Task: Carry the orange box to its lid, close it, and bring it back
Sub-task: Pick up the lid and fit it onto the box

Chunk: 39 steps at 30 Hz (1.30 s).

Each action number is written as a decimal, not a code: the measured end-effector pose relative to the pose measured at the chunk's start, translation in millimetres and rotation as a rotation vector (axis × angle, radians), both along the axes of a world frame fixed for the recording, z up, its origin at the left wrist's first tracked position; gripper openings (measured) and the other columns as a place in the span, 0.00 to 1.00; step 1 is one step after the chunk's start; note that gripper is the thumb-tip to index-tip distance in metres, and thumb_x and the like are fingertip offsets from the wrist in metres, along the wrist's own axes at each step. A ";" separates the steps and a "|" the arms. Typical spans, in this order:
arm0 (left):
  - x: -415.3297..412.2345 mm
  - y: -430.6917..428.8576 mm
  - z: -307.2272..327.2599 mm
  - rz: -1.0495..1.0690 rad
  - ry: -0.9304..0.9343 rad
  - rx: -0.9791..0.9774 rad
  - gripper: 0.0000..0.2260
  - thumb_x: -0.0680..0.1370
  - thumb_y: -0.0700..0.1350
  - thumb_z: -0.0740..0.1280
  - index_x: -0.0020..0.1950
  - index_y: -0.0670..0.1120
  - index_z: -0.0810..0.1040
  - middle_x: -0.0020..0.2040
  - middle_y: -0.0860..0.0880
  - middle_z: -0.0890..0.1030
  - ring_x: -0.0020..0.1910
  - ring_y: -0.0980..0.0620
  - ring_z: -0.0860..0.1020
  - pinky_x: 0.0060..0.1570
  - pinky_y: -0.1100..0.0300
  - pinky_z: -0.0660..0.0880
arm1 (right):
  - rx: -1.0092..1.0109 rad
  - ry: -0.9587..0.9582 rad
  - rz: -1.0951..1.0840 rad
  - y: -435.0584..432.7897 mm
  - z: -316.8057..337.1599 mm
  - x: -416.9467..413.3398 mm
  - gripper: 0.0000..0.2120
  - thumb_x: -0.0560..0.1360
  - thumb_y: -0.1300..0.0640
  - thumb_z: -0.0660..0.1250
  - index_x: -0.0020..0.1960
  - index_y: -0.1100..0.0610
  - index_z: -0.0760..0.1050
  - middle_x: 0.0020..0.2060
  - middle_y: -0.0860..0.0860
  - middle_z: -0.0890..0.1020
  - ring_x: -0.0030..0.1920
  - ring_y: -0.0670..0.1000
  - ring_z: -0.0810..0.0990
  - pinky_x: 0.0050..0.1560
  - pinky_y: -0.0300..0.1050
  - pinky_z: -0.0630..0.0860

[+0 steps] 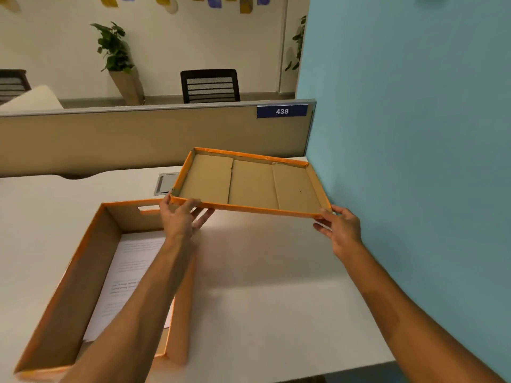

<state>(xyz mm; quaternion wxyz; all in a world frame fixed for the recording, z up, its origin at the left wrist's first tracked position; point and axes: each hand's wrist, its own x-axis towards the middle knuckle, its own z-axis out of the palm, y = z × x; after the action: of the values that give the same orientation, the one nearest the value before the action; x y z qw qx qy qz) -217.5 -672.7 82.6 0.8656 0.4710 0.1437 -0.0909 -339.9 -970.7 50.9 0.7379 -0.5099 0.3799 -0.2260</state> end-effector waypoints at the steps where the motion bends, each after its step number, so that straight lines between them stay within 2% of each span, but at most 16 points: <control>1: -8.9 7.2 4.1 0.017 -0.003 -0.001 0.33 0.75 0.30 0.67 0.72 0.56 0.63 0.67 0.39 0.70 0.60 0.38 0.78 0.50 0.38 0.81 | -0.076 0.063 -0.013 6.2 2.0 -6.0 0.20 0.73 0.62 0.73 0.63 0.63 0.74 0.54 0.63 0.82 0.47 0.59 0.84 0.50 0.56 0.82; 4: -33.6 26.8 15.9 0.063 -0.014 0.016 0.32 0.75 0.30 0.67 0.73 0.56 0.63 0.64 0.39 0.72 0.58 0.39 0.79 0.51 0.39 0.81 | -0.552 0.257 -0.041 29.8 9.9 -26.2 0.26 0.70 0.51 0.76 0.64 0.58 0.75 0.60 0.57 0.79 0.57 0.57 0.80 0.55 0.51 0.78; 6: -45.7 39.5 23.0 0.078 -0.021 0.018 0.33 0.75 0.31 0.67 0.73 0.55 0.63 0.63 0.40 0.73 0.58 0.39 0.79 0.52 0.39 0.81 | -0.997 0.173 0.025 48.7 13.2 -38.8 0.28 0.69 0.48 0.76 0.65 0.56 0.73 0.61 0.56 0.76 0.60 0.55 0.75 0.54 0.50 0.75; 8: -55.0 52.0 30.0 0.087 -0.017 0.018 0.33 0.75 0.31 0.68 0.74 0.55 0.63 0.62 0.39 0.73 0.58 0.39 0.79 0.52 0.39 0.81 | -1.343 0.070 0.195 70.0 16.1 -47.7 0.29 0.68 0.47 0.77 0.64 0.56 0.75 0.60 0.55 0.76 0.61 0.54 0.73 0.56 0.49 0.74; 11: -68.0 68.6 40.5 0.086 -0.024 0.048 0.33 0.75 0.31 0.68 0.74 0.54 0.62 0.59 0.41 0.74 0.57 0.40 0.79 0.53 0.40 0.81 | -1.596 0.061 0.390 97.7 16.5 -52.5 0.27 0.67 0.47 0.78 0.63 0.56 0.77 0.58 0.55 0.79 0.59 0.56 0.76 0.58 0.51 0.75; 14: -77.8 86.3 51.4 0.094 -0.036 0.061 0.33 0.75 0.31 0.68 0.74 0.54 0.63 0.59 0.41 0.74 0.55 0.42 0.79 0.52 0.42 0.81 | -1.714 0.060 0.415 117.1 15.8 -52.9 0.21 0.68 0.52 0.78 0.57 0.56 0.79 0.52 0.54 0.81 0.54 0.57 0.79 0.53 0.56 0.78; 17: -81.9 107.5 63.5 0.087 -0.053 0.095 0.32 0.74 0.31 0.69 0.72 0.54 0.64 0.62 0.40 0.73 0.54 0.41 0.80 0.52 0.41 0.81 | -1.758 0.014 0.369 134.6 16.1 -53.2 0.12 0.71 0.54 0.75 0.52 0.56 0.79 0.48 0.53 0.82 0.49 0.56 0.81 0.50 0.56 0.79; 20: -83.5 131.1 76.4 0.079 -0.065 0.127 0.30 0.73 0.31 0.70 0.69 0.55 0.66 0.64 0.40 0.73 0.56 0.40 0.80 0.52 0.40 0.81 | -1.745 -0.050 0.338 159.0 17.3 -53.6 0.08 0.73 0.55 0.72 0.49 0.57 0.79 0.45 0.54 0.83 0.46 0.56 0.82 0.48 0.53 0.81; 24: -87.1 164.0 94.7 0.067 -0.096 0.178 0.30 0.75 0.32 0.69 0.70 0.55 0.65 0.64 0.40 0.73 0.55 0.41 0.79 0.53 0.42 0.81 | -1.709 -0.101 0.291 197.4 21.2 -56.0 0.08 0.72 0.57 0.74 0.47 0.59 0.79 0.43 0.55 0.83 0.43 0.56 0.82 0.44 0.53 0.83; 28: -89.5 194.8 119.1 0.028 -0.202 0.249 0.31 0.75 0.35 0.70 0.73 0.54 0.63 0.65 0.39 0.74 0.54 0.41 0.81 0.50 0.45 0.82 | -1.651 -0.119 0.223 235.2 28.0 -60.6 0.14 0.71 0.55 0.75 0.52 0.61 0.79 0.49 0.58 0.84 0.49 0.59 0.83 0.51 0.55 0.82; 30: -90.1 210.6 131.6 -0.025 -0.265 0.211 0.34 0.75 0.34 0.70 0.75 0.54 0.59 0.65 0.38 0.74 0.56 0.39 0.81 0.52 0.42 0.81 | -1.564 -0.127 0.200 254.5 35.6 -64.8 0.14 0.71 0.55 0.75 0.53 0.62 0.79 0.49 0.59 0.83 0.49 0.59 0.83 0.49 0.55 0.83; 32: -92.2 224.7 140.4 -0.094 -0.330 0.176 0.37 0.76 0.36 0.70 0.77 0.54 0.54 0.66 0.37 0.72 0.59 0.38 0.80 0.56 0.39 0.79 | -1.448 -0.147 0.163 272.0 47.5 -71.1 0.12 0.72 0.56 0.74 0.50 0.62 0.78 0.44 0.58 0.83 0.43 0.56 0.83 0.44 0.54 0.83; 37: -104.4 247.3 126.3 -0.296 -0.360 0.368 0.38 0.76 0.41 0.71 0.79 0.52 0.52 0.70 0.37 0.71 0.65 0.40 0.75 0.64 0.44 0.75 | -1.178 -0.143 0.106 304.5 88.5 -91.4 0.14 0.71 0.51 0.75 0.49 0.59 0.78 0.44 0.52 0.82 0.40 0.49 0.79 0.43 0.37 0.77; 39: -108.6 256.6 110.7 -0.377 -0.335 0.430 0.38 0.75 0.45 0.73 0.78 0.50 0.54 0.71 0.38 0.71 0.65 0.41 0.75 0.67 0.42 0.71 | -1.078 -0.151 0.093 310.4 103.2 -96.1 0.13 0.72 0.50 0.74 0.49 0.58 0.78 0.44 0.51 0.83 0.40 0.48 0.79 0.43 0.37 0.78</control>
<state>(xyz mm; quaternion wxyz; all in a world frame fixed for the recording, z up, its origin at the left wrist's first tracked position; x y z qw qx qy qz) -326.1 -416.2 193.3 0.7259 0.6696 -0.0746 -0.1382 -436.0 -660.3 154.1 0.4065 -0.8145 0.1331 -0.3919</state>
